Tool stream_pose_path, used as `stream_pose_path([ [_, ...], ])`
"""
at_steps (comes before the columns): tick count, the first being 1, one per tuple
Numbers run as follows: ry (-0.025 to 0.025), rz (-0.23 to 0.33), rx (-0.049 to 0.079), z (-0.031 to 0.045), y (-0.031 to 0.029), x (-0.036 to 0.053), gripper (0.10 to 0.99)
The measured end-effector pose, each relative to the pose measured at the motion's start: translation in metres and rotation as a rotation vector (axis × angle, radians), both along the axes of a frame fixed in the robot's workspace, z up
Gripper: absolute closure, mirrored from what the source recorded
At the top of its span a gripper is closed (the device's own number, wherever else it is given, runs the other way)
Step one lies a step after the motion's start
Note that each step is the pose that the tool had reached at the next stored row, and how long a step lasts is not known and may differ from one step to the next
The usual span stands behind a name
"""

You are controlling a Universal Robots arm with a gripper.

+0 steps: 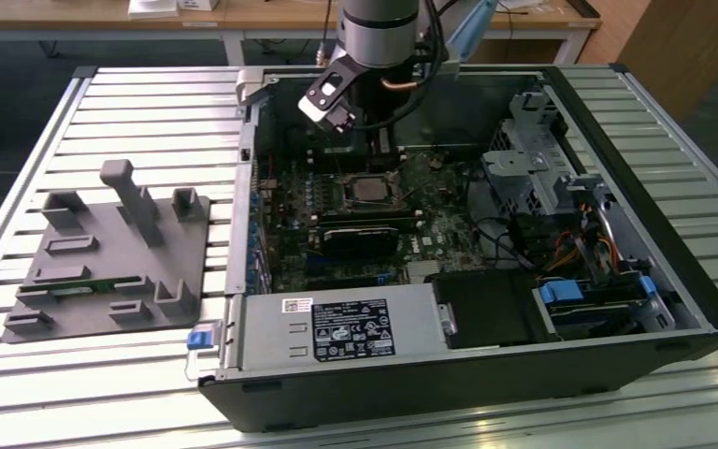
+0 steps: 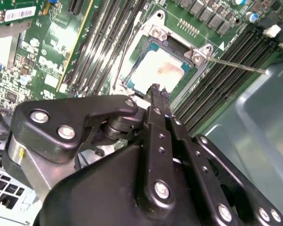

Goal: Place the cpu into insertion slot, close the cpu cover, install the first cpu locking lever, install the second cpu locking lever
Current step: 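Close the cpu cover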

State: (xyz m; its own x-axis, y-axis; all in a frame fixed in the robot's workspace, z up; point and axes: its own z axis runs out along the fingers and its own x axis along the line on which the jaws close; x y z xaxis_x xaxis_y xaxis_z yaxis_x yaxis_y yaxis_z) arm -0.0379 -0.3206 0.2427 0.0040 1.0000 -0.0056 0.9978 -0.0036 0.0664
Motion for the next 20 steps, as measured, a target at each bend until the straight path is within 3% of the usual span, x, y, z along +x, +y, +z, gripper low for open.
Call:
stream_pose_path([
  [9, 0.0008, 0.0, 0.001, 0.0157, 0.0, 0.0, 0.98],
  [17, 0.0009, 0.0, 0.006, 0.0163, -0.0103, 0.0003, 0.98],
  [20, 0.0037, 0.0, 0.007, 0.0163, -0.0106, 0.0081, 0.98],
])
